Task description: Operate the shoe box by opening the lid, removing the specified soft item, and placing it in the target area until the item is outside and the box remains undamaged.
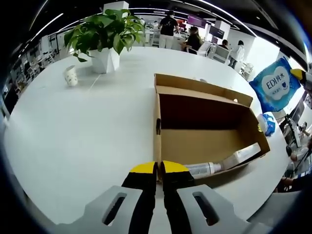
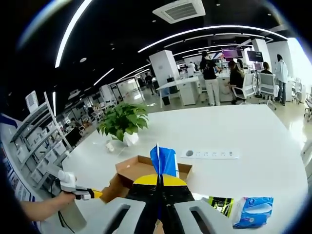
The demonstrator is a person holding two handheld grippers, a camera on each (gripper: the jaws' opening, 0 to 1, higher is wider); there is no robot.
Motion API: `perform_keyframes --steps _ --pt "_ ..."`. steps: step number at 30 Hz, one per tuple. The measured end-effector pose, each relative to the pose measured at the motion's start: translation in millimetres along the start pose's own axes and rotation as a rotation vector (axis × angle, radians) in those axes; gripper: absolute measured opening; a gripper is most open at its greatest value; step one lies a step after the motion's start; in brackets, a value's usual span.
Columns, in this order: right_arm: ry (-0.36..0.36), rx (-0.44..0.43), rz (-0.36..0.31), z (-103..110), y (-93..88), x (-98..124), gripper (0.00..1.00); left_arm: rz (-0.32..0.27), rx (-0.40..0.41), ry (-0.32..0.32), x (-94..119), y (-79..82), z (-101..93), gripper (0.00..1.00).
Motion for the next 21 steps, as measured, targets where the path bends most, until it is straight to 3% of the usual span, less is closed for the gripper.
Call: perform_keyframes --steps 12,21 --pt "-0.055 -0.020 -0.015 -25 -1.3 17 0.00 0.003 0.003 0.010 0 0.9 4.1 0.00" --pt "-0.092 -0.041 0.008 -38 -16.1 9 0.00 -0.004 0.020 0.021 1 0.5 9.5 0.00"
Point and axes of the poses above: the point that each gripper's makers call its tool centre point, and the gripper's own axes: x roughly backward along the fingers, z roughly to its left, y roughly out of its top, the point moved 7 cm from there along x, roughly backward along the fingers, and after that the axes turned 2 degrees about x, right-handed, at the moved point
